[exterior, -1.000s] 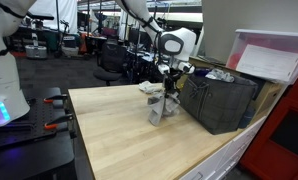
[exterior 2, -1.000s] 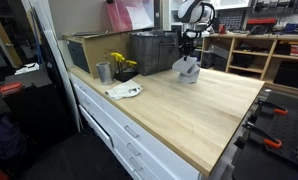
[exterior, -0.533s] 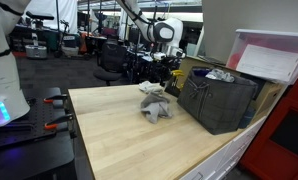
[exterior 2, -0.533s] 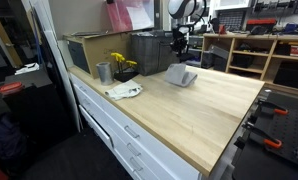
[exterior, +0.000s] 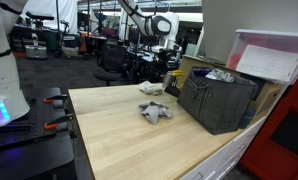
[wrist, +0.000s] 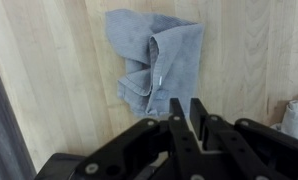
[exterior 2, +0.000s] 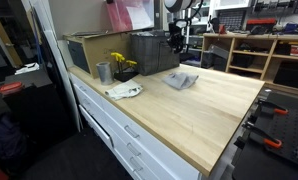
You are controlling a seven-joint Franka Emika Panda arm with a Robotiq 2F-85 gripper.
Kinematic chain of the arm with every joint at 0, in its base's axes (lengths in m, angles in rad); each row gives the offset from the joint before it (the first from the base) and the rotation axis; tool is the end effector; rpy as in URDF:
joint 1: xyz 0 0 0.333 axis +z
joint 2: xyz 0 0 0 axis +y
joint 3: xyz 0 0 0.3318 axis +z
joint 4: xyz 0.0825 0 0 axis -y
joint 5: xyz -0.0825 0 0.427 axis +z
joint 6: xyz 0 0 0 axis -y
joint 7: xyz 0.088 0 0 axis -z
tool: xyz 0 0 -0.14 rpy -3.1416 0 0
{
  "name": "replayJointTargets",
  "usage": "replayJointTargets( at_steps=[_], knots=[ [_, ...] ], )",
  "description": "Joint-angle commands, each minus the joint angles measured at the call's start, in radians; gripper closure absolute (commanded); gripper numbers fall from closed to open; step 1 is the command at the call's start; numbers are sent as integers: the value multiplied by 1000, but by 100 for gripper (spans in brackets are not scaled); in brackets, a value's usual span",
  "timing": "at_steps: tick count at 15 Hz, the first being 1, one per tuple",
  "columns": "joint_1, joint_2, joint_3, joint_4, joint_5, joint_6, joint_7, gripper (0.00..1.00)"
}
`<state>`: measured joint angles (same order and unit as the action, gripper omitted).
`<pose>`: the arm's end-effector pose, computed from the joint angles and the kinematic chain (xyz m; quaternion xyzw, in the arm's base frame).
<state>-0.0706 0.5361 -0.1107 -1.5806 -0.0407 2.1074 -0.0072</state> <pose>0.7240 -0.1270 0.2864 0.9966 -0.0688 -0.0075 0.0452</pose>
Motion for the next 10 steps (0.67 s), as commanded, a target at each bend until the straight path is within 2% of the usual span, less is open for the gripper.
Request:
replayJointTargets(
  at_steps=[1, 8, 10],
  knots=[
    [-30, 15, 7, -5, 10, -42, 4, 51],
    [-77, 151, 30, 45, 78, -47, -12, 1],
    [-88, 193, 38, 75, 103, -53, -10, 0]
  ],
)
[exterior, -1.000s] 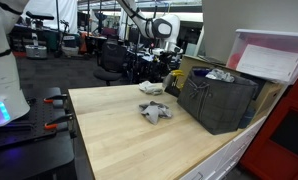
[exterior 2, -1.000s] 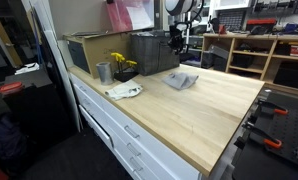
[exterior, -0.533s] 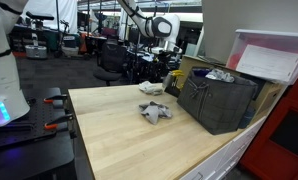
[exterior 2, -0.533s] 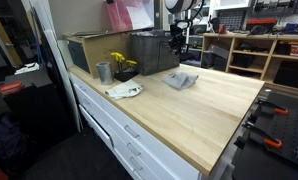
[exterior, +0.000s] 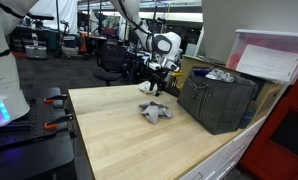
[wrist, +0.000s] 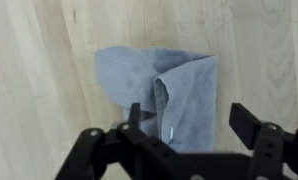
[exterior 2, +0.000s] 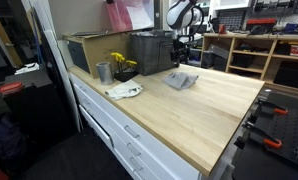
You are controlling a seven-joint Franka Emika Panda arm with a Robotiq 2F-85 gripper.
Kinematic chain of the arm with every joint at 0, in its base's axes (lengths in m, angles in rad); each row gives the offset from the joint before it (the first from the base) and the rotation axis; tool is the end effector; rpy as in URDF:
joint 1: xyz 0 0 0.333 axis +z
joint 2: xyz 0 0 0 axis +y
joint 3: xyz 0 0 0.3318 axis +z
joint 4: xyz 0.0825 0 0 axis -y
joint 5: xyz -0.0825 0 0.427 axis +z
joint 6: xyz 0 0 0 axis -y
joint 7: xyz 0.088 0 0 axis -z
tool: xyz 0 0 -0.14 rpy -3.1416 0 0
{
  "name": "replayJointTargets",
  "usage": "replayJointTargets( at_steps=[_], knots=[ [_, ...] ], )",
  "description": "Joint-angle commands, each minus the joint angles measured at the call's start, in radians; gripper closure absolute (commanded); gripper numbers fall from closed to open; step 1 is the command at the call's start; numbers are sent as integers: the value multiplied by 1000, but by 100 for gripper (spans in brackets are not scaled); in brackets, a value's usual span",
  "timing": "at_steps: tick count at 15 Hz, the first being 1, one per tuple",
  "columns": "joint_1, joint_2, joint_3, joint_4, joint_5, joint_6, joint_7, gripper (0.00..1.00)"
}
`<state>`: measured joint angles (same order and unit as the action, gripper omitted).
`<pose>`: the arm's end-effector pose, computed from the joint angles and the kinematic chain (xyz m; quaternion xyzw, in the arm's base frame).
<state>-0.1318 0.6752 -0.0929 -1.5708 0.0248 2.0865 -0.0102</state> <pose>0.7053 -0.1528 0.1874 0.9911 -0.1058 -0.0799 0.0101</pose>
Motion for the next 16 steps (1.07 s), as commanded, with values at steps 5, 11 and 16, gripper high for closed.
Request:
replayJointTargets(
  at_steps=[5, 11, 16],
  knots=[
    [-41, 139, 31, 136, 70, -32, -9, 45],
    [-45, 154, 18, 128, 54, -7, -3, 89],
    [-25, 75, 29, 118, 50, -16, -2, 100]
  ],
)
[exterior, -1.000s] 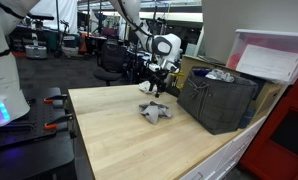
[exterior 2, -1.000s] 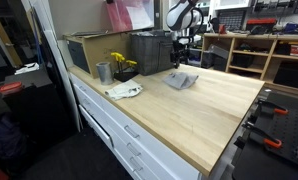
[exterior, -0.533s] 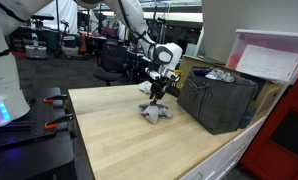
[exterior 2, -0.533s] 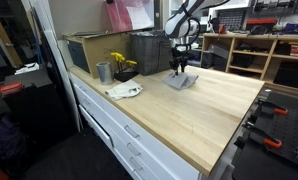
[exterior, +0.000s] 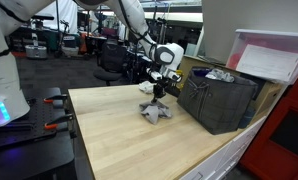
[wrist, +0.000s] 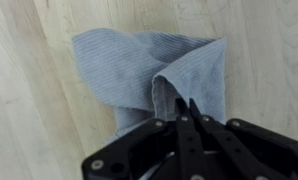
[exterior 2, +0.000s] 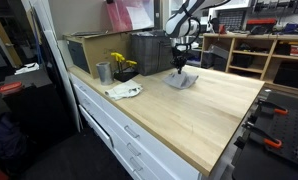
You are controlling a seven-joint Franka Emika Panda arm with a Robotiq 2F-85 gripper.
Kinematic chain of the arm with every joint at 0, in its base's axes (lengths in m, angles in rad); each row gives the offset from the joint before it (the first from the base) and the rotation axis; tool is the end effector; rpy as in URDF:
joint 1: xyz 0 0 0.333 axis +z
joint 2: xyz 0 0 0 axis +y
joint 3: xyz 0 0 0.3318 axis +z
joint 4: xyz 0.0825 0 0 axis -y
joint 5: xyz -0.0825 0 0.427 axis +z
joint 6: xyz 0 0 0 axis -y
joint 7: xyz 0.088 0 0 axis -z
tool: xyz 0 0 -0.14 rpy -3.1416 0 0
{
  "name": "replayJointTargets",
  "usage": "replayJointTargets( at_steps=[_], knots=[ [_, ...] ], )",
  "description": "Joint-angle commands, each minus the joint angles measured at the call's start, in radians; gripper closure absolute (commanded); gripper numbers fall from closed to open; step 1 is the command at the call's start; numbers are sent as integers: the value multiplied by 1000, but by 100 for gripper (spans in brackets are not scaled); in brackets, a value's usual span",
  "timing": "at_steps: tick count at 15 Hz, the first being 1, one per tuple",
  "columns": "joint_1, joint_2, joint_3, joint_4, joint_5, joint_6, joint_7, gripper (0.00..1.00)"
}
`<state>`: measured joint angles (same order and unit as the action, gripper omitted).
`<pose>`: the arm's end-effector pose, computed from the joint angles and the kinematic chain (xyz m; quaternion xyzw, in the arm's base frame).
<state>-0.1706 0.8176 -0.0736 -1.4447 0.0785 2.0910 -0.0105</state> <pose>0.7242 -0.1671 0.1392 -0.9880 0.1291 0.0830 0.0152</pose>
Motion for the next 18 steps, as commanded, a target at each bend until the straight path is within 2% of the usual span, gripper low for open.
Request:
replayJointTargets(
  at_steps=[1, 3, 9, 12, 14, 18],
  knots=[
    [24, -84, 20, -3, -4, -27, -7, 100],
    [65, -102, 33, 19, -27, -37, -4, 100],
    [249, -114, 57, 65, -197, -54, -15, 100],
    [309, -116, 75, 74, -258, -59, -41, 100],
    [327, -117, 83, 83, -277, -66, -58, 72],
    [296, -129, 83, 96, -259, -62, -80, 43]
  ],
)
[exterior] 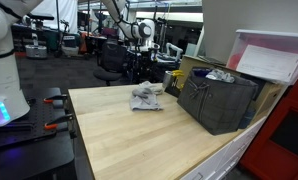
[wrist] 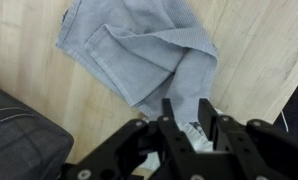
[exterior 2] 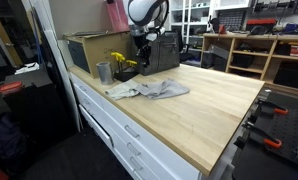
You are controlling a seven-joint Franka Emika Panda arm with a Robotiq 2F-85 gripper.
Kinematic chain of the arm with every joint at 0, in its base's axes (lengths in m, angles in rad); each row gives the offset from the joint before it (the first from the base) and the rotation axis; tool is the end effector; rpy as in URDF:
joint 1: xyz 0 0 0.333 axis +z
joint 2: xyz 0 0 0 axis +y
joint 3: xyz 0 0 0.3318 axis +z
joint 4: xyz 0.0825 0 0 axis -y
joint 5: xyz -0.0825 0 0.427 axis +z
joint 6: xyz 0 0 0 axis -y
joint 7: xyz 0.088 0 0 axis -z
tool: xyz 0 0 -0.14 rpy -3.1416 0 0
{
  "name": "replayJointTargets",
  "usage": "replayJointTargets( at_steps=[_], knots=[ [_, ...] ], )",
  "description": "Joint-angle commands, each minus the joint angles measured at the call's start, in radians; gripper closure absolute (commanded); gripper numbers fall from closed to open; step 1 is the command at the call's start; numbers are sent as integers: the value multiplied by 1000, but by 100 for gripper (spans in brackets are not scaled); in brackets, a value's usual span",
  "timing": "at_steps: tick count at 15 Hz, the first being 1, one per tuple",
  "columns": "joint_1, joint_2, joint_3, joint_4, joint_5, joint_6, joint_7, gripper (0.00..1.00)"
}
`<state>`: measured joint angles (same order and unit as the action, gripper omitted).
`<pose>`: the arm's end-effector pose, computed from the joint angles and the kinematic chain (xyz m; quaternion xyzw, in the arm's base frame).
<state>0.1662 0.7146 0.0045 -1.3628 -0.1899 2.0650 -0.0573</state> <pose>0.7715 0.1167 0.2547 0.9840 0.1579 -0.0015 0.0819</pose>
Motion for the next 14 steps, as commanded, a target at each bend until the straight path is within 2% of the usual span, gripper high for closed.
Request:
replayJointTargets(
  at_steps=[1, 4, 6, 10, 14],
  knots=[
    [-65, -33, 0, 16, 27, -32, -24, 36],
    [-161, -34, -14, 28, 99, -41, -10, 12],
    [-226, -23, -29, 17, 144, -33, -7, 1],
    [-353, 12, -20, -7, 256, -27, -53, 0],
    [-407, 66, -2, -25, 350, -17, -81, 0]
  ],
)
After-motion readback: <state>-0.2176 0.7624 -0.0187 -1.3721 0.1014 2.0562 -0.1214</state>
